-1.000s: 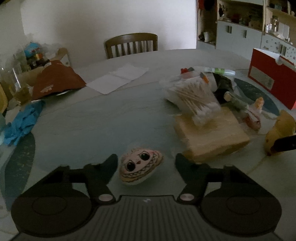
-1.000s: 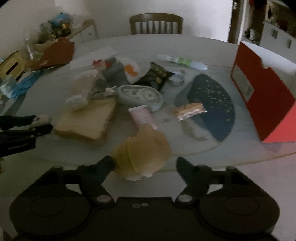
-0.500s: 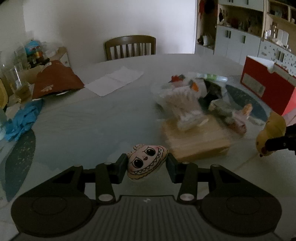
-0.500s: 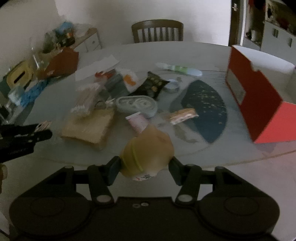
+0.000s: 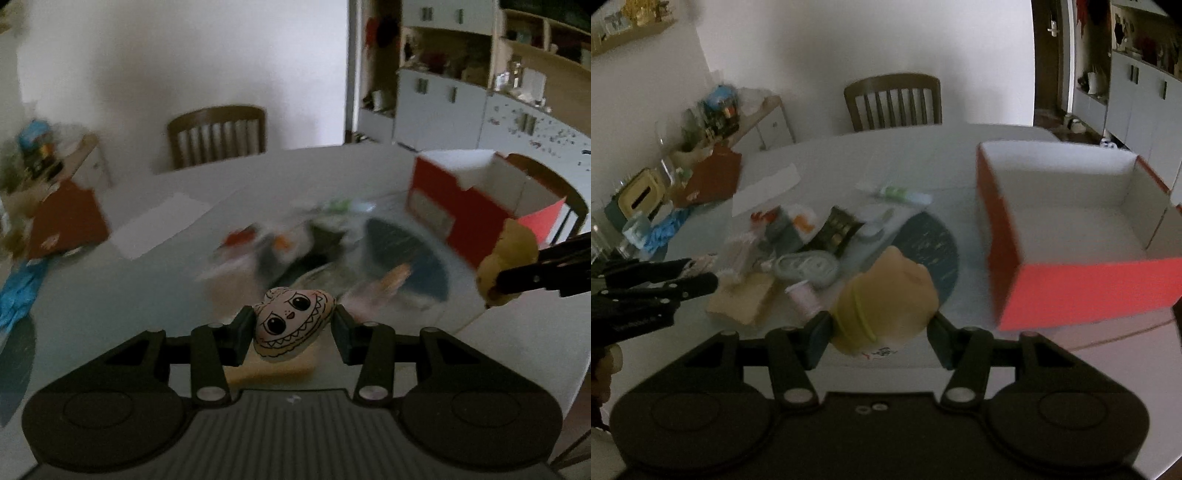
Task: Organize objects
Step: 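Carry the cookie and the bun with both tools over the red box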
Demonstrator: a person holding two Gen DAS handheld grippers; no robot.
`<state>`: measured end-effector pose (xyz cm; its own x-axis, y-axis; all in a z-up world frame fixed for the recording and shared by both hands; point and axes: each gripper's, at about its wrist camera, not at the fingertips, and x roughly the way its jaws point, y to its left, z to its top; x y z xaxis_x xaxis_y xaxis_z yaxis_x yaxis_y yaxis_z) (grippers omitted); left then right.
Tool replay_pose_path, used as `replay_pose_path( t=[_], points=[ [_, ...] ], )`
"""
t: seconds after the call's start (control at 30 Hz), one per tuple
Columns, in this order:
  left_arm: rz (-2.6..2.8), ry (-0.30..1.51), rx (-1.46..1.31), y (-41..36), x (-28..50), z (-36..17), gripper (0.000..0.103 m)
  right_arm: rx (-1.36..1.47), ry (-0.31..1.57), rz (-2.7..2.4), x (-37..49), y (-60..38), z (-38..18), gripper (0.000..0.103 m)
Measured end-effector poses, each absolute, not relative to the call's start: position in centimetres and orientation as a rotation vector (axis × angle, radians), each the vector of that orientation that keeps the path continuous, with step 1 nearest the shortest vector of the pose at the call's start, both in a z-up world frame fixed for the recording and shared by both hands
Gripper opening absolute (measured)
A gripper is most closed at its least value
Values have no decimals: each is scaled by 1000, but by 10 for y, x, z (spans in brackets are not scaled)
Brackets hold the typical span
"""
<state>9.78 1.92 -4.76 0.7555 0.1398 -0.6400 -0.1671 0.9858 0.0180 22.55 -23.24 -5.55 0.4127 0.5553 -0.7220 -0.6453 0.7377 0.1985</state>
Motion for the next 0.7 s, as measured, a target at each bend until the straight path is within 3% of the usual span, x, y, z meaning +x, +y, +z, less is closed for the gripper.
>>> replay_pose_path(
  t=[0.7],
  points=[
    [66, 648, -25, -142, 247, -12, 44, -121, 802, 744, 362, -350, -32, 56]
  ],
)
